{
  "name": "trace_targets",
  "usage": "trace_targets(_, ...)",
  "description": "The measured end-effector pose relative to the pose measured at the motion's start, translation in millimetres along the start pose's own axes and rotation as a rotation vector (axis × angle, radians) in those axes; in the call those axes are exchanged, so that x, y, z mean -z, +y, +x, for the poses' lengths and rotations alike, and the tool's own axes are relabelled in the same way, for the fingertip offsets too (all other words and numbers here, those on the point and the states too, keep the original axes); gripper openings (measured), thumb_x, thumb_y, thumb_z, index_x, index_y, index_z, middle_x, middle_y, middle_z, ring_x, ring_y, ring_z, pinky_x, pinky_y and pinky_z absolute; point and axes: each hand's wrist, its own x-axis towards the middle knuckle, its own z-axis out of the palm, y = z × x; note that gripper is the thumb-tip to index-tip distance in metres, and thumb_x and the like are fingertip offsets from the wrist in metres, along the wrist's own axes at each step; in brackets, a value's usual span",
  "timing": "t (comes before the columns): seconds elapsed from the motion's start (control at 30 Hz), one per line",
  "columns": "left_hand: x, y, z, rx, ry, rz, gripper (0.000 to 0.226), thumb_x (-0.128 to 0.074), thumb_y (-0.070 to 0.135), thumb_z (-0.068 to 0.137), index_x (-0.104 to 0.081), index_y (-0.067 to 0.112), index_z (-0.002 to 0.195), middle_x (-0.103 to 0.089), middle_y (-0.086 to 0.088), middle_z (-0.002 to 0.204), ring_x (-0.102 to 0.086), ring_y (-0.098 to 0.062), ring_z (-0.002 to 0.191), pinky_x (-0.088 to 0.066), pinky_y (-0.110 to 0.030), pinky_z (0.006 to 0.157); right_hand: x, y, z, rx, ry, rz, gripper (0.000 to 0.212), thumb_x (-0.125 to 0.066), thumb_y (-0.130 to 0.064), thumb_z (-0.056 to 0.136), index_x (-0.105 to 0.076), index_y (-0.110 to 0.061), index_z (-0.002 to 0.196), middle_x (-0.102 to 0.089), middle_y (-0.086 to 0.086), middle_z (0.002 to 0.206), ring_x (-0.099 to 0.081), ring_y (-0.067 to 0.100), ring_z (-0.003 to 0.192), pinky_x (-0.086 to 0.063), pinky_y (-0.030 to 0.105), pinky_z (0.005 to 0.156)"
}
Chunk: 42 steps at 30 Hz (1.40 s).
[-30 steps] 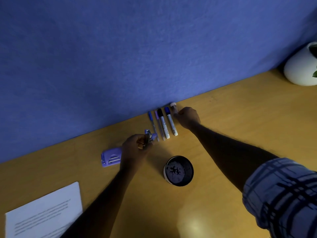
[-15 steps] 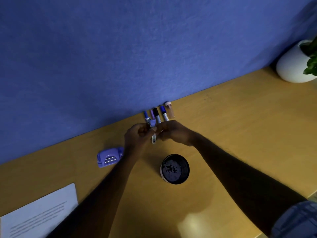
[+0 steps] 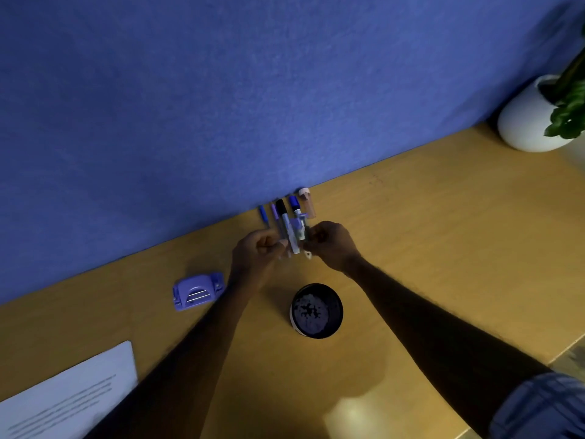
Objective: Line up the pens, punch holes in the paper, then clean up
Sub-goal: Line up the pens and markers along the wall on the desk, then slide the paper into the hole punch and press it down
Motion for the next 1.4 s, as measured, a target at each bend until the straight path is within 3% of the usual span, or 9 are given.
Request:
trace_targets(0.1, 5, -8, -3, 0.024, 0.069, 0.029, 0.012, -0.073, 0.020, 0.081, -0.070, 0.019, 0.092, -0.068, 0.011, 0.082, -0.061, 0.003, 0.075, -0.043, -0.005, 0.059, 5, 16, 1, -0.069, 0.160, -0.145, 0.024, -0.079, -0.029, 0.075, -0.061, -0.013, 0.076, -0.059, -0.006, 0.065, -0.056, 0.012, 0.060, -0.039, 0.026, 0.050)
trace_targets(0.2, 8, -15, -7, 0.030, 0.122, 0.092, 0.012, -0.074, 0.019, 0.080, -0.066, 0.024, 0.088, -0.064, 0.013, 0.080, -0.057, 0.006, 0.073, -0.040, -0.003, 0.056, 5, 23, 3, -0.126, 0.221, -0.204, 0.025, -0.078, -0.027, 0.074, -0.065, -0.005, 0.078, -0.068, 0.008, 0.073, -0.063, 0.023, 0.068, -0.052, 0.038, 0.058)
trace_targets(0.47, 15, -31, -13, 0.000, 0.105, 0.149, 0.014, -0.073, 0.015, 0.082, -0.068, 0.018, 0.094, -0.065, 0.008, 0.084, -0.059, 0.001, 0.074, -0.042, -0.005, 0.058, 1, 20, 7, -0.166, 0.221, -0.313, 0.039, -0.074, -0.039, 0.079, -0.065, -0.005, 0.095, -0.068, 0.011, 0.090, -0.063, 0.027, 0.081, -0.044, 0.032, 0.058)
trace_targets(0.67, 21, -31, -16, -0.028, 0.120, 0.172, 0.013, -0.073, 0.016, 0.082, -0.069, 0.016, 0.094, -0.064, 0.014, 0.081, -0.059, 0.003, 0.075, -0.040, 0.001, 0.059, 8, 21, 1, -0.184, 0.155, -0.330, 0.047, -0.074, -0.038, 0.079, -0.058, -0.008, 0.111, -0.066, 0.012, 0.106, -0.063, 0.025, 0.091, -0.056, 0.038, 0.072)
trace_targets(0.8, 27, -30, -21, -0.021, 0.113, 0.188, 0.019, -0.073, 0.018, 0.082, -0.070, 0.012, 0.099, -0.069, 0.005, 0.088, -0.063, -0.006, 0.079, -0.046, -0.010, 0.063, 16, 13, -8, -0.208, 0.161, -0.335, 0.055, -0.073, -0.038, 0.079, -0.052, -0.012, 0.123, -0.064, 0.011, 0.115, -0.063, 0.026, 0.098, -0.058, 0.044, 0.078)
trace_targets(0.9, 32, -27, -28, -0.013, 0.104, 0.203, 0.022, -0.073, 0.019, 0.082, -0.070, 0.010, 0.101, -0.071, 0.000, 0.091, -0.065, -0.014, 0.084, -0.051, -0.027, 0.071, 23, 3, -16, -0.169, 0.170, -0.366, 0.052, -0.070, -0.039, 0.081, -0.053, -0.014, 0.123, -0.064, 0.011, 0.116, -0.062, 0.029, 0.100, -0.057, 0.045, 0.079)
trace_targets(1.07, 46, -17, -45, -0.026, 0.118, 0.232, 0.022, -0.071, 0.018, 0.081, -0.069, 0.013, 0.102, -0.070, 0.001, 0.092, -0.062, -0.010, 0.082, -0.041, -0.016, 0.064, 27, -21, -31, -0.013, 0.159, -0.401, 0.044, -0.062, -0.046, 0.087, -0.059, -0.012, 0.115, -0.064, 0.012, 0.110, -0.061, 0.030, 0.097, -0.055, 0.042, 0.075)
trace_targets(1.23, 70, -13, -70, -0.066, 0.098, 0.381, 0.031, -0.071, 0.020, 0.082, -0.067, 0.012, 0.111, -0.072, -0.003, 0.105, -0.059, -0.006, 0.084, -0.039, -0.002, 0.059, 23, -48, -53, 0.142, 0.115, -0.507, 0.035, -0.062, -0.034, 0.087, -0.060, -0.013, 0.115, -0.062, 0.010, 0.113, -0.058, 0.028, 0.103, -0.054, 0.041, 0.079)
trace_targets(1.4, 97, -18, -105, -0.140, 0.037, 0.582, 0.043, -0.070, 0.021, 0.081, -0.061, 0.012, 0.122, -0.062, -0.008, 0.120, -0.058, -0.027, 0.113, -0.045, -0.037, 0.095, 9, -76, -80, 0.284, 0.076, -0.556, 0.043, -0.066, -0.031, 0.084, -0.058, -0.013, 0.122, -0.058, 0.013, 0.125, -0.053, 0.032, 0.114, -0.051, 0.040, 0.084)
